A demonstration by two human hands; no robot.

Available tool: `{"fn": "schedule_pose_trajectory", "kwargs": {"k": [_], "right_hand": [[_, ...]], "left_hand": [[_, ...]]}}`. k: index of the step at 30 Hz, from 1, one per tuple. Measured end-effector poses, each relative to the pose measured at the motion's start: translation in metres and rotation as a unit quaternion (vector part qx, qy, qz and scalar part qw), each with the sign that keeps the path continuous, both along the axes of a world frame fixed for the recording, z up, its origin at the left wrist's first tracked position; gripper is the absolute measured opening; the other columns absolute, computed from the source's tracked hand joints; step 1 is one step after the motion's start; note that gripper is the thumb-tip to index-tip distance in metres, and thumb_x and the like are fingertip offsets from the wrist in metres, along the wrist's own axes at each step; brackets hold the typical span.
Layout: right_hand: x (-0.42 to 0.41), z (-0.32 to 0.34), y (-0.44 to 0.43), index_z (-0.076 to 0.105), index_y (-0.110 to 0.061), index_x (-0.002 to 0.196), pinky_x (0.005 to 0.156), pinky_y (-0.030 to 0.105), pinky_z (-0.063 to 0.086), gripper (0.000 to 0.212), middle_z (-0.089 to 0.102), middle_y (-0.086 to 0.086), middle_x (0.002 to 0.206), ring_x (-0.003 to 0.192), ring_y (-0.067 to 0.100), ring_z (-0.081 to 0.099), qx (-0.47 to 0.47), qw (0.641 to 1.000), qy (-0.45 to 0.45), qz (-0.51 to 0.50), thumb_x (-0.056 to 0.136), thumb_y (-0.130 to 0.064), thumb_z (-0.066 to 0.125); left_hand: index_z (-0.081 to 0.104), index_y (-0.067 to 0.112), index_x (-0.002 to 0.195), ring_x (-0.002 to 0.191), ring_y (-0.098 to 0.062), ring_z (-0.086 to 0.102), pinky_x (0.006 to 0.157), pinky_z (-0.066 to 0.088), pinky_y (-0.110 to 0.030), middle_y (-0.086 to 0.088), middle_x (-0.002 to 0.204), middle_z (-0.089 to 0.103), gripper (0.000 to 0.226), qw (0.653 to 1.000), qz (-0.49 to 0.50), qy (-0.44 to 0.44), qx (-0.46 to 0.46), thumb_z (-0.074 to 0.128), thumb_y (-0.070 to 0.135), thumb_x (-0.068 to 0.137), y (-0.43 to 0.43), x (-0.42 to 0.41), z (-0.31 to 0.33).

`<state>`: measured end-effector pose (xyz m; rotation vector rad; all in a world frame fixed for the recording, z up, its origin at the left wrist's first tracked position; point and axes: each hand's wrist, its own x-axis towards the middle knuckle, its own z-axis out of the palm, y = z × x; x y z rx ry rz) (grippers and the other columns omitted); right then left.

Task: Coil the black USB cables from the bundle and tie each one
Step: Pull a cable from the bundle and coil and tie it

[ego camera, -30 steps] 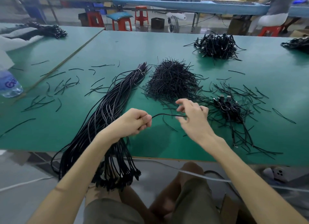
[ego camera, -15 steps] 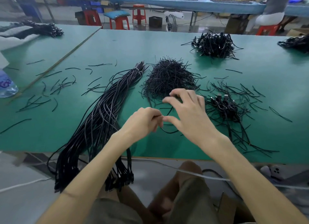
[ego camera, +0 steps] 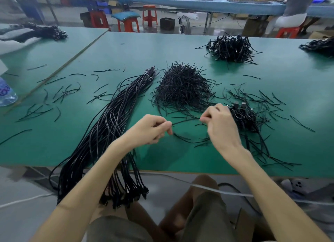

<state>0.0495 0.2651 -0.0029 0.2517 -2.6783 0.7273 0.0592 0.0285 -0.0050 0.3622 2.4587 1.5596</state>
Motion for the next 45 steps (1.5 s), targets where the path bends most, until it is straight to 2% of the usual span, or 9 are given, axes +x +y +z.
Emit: {"fn": "schedule_pose_trajectory", "kwargs": {"k": [7,11,18,23,29,33,38,43,45], "right_hand": [[-0.004,-0.010,0.015,0.069,-0.012,0.083,0.089,0.018,0.027,0.009,0.048,-0.002,0.101,0.106,0.015,0.040,-0.066,0.998,0.001,-0.022,0.092,-0.012,0.072],[-0.001,-0.017,0.012,0.074,-0.012,0.083,0.095,0.027,0.032,0.005,0.048,-0.001,0.107,0.106,0.015,0.033,-0.044,0.998,0.043,-0.018,0.087,-0.013,0.077],[0.011,-0.026,-0.002,0.076,-0.017,0.081,0.098,0.030,0.024,0.009,0.055,-0.001,0.114,0.114,0.023,0.039,-0.010,0.996,0.066,0.062,0.086,-0.023,0.079],[0.013,-0.028,-0.007,0.075,-0.020,0.084,0.092,0.028,0.022,0.008,0.057,-0.008,0.105,0.110,0.015,0.038,-0.018,0.996,0.037,0.084,0.088,-0.028,0.076],[-0.001,-0.010,-0.001,0.069,-0.023,0.078,0.067,0.027,0.042,0.022,0.066,-0.010,0.065,0.063,0.009,0.058,-0.060,0.995,-0.045,0.073,0.089,-0.042,0.073],[-0.001,0.004,-0.008,0.063,-0.017,0.074,0.057,0.028,0.047,0.030,0.066,-0.002,0.054,0.047,0.013,0.059,-0.200,0.972,-0.096,0.077,0.096,-0.037,0.067],[0.014,0.019,-0.028,0.061,-0.011,0.073,0.050,0.019,0.038,0.039,0.050,-0.003,0.051,0.048,0.010,0.043,-0.397,0.894,-0.133,0.157,0.103,-0.037,0.057],[0.036,0.012,-0.046,0.062,-0.015,0.075,0.052,0.018,0.036,0.040,0.050,-0.012,0.050,0.046,0.004,0.042,-0.276,0.932,-0.088,0.218,0.107,-0.035,0.049],[0.044,0.001,-0.051,0.059,-0.019,0.076,0.051,0.024,0.033,0.040,0.046,-0.010,0.051,0.044,0.009,0.039,-0.181,0.947,-0.092,0.248,0.108,-0.039,0.045]], "left_hand": [[0.073,0.001,0.108,0.064,-0.018,0.059,0.068,0.053,-0.025,-0.005,0.084,0.071,0.023,0.987,0.049,-0.003,0.155,0.066,0.021,0.099,-0.032,-0.004,0.004],[0.079,0.011,0.109,0.072,-0.011,0.063,0.071,0.056,-0.022,0.000,0.098,0.072,0.023,0.918,0.064,-0.097,0.378,0.074,0.026,0.091,-0.039,-0.006,0.000],[0.071,0.016,0.103,0.115,-0.027,0.067,0.098,0.055,-0.036,-0.012,0.122,0.069,0.028,0.847,0.054,-0.144,0.508,0.055,0.038,0.103,-0.021,-0.003,-0.011],[0.062,0.019,0.087,0.053,-0.006,0.047,0.068,0.052,-0.023,0.011,0.065,0.053,0.034,0.785,0.006,-0.173,0.594,0.042,0.035,0.109,-0.014,0.001,-0.003],[0.068,0.016,0.084,0.042,-0.012,0.033,0.056,0.038,-0.023,0.007,0.045,0.041,0.042,0.965,-0.163,-0.040,0.202,0.043,0.039,0.108,-0.009,0.020,0.011],[0.064,0.002,0.090,0.042,-0.023,0.055,0.057,0.049,-0.038,-0.006,0.056,0.065,0.040,0.980,-0.195,-0.014,0.025,0.045,0.031,0.110,0.008,0.026,0.008],[0.066,-0.006,0.118,0.101,-0.034,0.075,0.092,0.059,-0.040,-0.016,0.109,0.077,0.047,0.978,0.003,-0.028,0.208,0.045,0.033,0.103,0.033,0.025,-0.019],[0.073,0.010,0.115,0.112,-0.020,0.070,0.096,0.055,-0.031,-0.007,0.115,0.075,0.045,0.893,0.042,-0.103,0.436,0.039,0.038,0.109,0.043,0.024,-0.026],[0.066,0.004,0.127,0.120,-0.019,0.067,0.099,0.054,-0.031,-0.007,0.127,0.071,0.049,0.805,0.062,-0.161,0.568,0.035,0.038,0.109,0.038,0.018,-0.013]]}}
